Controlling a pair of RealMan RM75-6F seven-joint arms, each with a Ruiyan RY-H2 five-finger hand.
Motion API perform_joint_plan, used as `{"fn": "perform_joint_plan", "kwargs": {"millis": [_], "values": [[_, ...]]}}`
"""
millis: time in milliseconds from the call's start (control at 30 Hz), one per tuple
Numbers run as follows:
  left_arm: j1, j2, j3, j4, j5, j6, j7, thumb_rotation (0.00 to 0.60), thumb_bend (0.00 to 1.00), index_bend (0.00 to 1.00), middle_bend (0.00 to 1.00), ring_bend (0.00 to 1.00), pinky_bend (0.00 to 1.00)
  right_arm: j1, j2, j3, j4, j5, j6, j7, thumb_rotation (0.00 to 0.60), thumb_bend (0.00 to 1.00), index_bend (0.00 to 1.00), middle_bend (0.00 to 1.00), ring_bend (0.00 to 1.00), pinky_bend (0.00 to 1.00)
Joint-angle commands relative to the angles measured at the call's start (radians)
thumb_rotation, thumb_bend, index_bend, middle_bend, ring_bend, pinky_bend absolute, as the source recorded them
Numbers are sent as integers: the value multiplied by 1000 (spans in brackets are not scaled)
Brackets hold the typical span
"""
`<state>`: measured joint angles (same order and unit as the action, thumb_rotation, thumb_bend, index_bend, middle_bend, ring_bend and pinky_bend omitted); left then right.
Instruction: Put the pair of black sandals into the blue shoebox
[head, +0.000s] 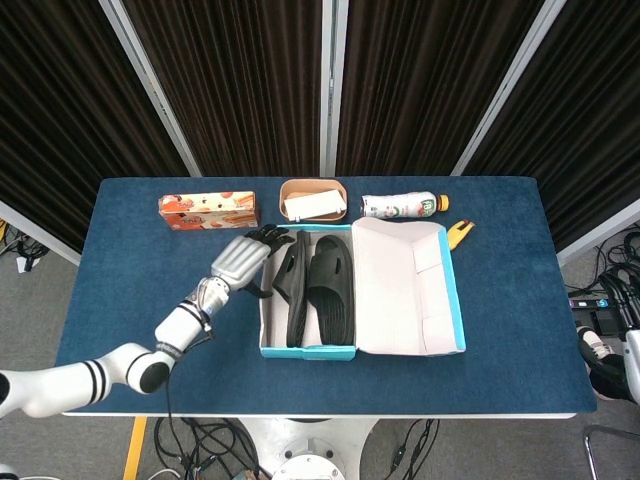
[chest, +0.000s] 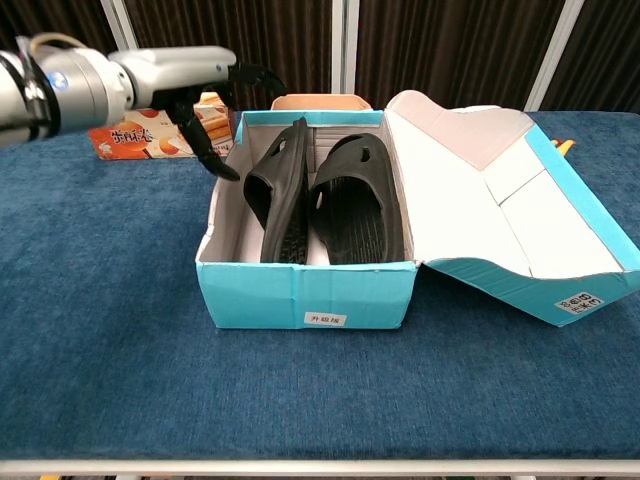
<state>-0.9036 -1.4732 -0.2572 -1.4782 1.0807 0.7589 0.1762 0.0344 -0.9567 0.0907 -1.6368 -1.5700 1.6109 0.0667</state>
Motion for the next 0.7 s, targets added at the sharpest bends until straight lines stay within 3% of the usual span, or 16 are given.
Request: {"fn": "perform_joint_plan", "kwargs": {"millis": [33,300,700], "values": [[-22,18,-13,-30,-10,-36,-29,600,0,235,147,0,187,1,-2,1,1,-1,-1,0,600,155,13,106,0,76],[-104,-51,6,71,-32,-150,-56,600,0,241,156,0,187,3,-2,2,3,6,-7,1,600,155,13,106,0,76],[-154,-90,56,122,-120,-185,-13,600,0,241,161,0,187,1,-6,2,13,13,-9,12,600,154,13,106,0,76]]}}
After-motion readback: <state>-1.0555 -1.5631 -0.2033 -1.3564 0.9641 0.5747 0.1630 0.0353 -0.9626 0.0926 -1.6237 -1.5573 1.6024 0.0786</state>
